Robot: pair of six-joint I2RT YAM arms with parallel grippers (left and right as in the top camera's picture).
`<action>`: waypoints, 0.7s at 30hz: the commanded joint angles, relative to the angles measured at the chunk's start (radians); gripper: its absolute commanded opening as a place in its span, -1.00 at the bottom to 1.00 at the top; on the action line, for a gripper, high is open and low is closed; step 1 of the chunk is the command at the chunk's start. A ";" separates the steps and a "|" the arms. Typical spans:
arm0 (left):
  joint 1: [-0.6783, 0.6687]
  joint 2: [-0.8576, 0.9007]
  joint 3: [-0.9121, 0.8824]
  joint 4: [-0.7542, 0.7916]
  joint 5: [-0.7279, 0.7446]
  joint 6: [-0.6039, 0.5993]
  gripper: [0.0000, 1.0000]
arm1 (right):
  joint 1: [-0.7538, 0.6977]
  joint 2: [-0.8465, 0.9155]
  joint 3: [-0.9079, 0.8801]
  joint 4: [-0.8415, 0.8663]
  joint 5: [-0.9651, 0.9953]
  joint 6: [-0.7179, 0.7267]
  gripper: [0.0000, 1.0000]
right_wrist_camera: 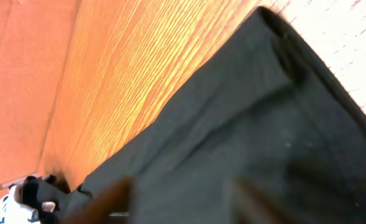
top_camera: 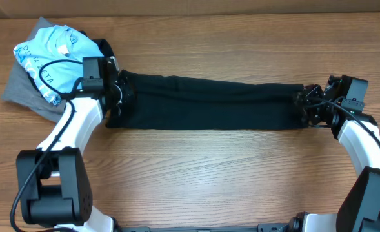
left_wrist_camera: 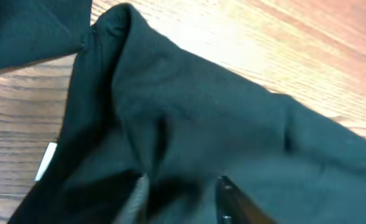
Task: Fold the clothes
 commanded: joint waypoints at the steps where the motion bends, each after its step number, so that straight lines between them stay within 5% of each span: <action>1: 0.002 0.005 0.025 0.008 -0.011 -0.010 0.33 | -0.027 0.003 0.017 -0.007 0.021 -0.059 0.80; 3: 0.013 -0.001 0.037 -0.015 -0.013 -0.008 0.56 | -0.059 0.003 0.017 -0.043 0.020 -0.081 0.81; 10: 0.055 -0.004 0.133 -0.242 -0.006 0.082 0.58 | -0.161 0.003 0.016 -0.190 0.025 -0.223 0.75; 13: 0.050 -0.004 0.137 -0.308 0.024 0.110 0.54 | -0.158 0.011 0.009 -0.195 0.056 -0.241 0.60; 21: 0.007 -0.001 0.093 -0.426 -0.033 0.132 0.69 | -0.107 0.178 0.002 -0.105 0.135 -0.281 0.61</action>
